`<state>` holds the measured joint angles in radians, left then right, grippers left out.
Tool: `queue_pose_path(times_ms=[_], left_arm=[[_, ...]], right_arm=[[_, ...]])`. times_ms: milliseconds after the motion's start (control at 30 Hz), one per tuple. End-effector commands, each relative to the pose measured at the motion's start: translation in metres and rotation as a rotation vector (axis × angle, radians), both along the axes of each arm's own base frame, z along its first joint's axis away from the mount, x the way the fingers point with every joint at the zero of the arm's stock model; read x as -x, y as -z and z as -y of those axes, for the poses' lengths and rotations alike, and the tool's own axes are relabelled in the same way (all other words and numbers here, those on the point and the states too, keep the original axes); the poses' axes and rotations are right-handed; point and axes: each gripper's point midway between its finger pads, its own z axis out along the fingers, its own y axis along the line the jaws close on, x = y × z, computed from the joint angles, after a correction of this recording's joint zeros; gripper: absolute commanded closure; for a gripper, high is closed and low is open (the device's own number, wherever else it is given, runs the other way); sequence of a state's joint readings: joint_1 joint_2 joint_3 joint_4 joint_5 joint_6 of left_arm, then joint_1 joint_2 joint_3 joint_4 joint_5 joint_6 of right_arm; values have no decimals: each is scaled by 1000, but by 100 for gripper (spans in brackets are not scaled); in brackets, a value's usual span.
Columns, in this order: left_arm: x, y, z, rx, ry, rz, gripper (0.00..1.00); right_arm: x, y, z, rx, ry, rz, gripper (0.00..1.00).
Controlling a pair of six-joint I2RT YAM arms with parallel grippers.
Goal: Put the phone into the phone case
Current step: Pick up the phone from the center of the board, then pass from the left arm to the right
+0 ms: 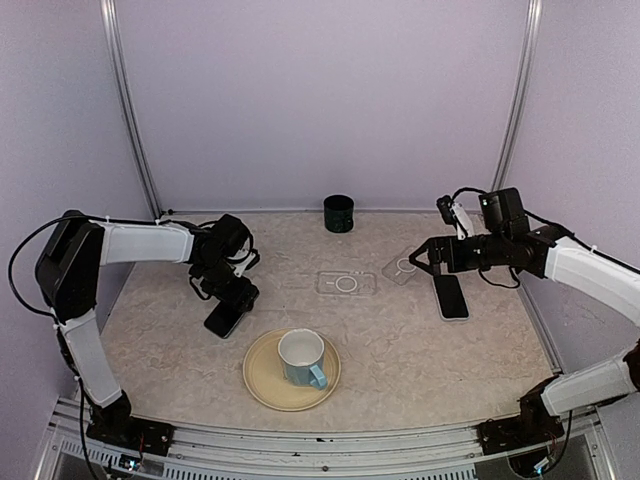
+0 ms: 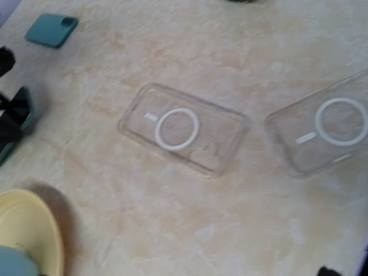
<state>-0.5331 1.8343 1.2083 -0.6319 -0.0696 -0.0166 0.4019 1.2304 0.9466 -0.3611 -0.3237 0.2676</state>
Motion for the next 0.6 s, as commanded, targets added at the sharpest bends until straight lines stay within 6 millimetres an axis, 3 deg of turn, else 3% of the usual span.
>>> queue_pose_path(times_ms=[0,267,567], left_arm=[[-22,-23,21,10,79,117,60],[-38,-48,59,30,177,197,61],[-38,-82,120,82,333,290,62]], right_arm=[[5,-6,-25,-49,-78,-21,0],[8,-9,-56,-87,-154,-44,0],[11,-9,-91,-109,-211,-67,0]])
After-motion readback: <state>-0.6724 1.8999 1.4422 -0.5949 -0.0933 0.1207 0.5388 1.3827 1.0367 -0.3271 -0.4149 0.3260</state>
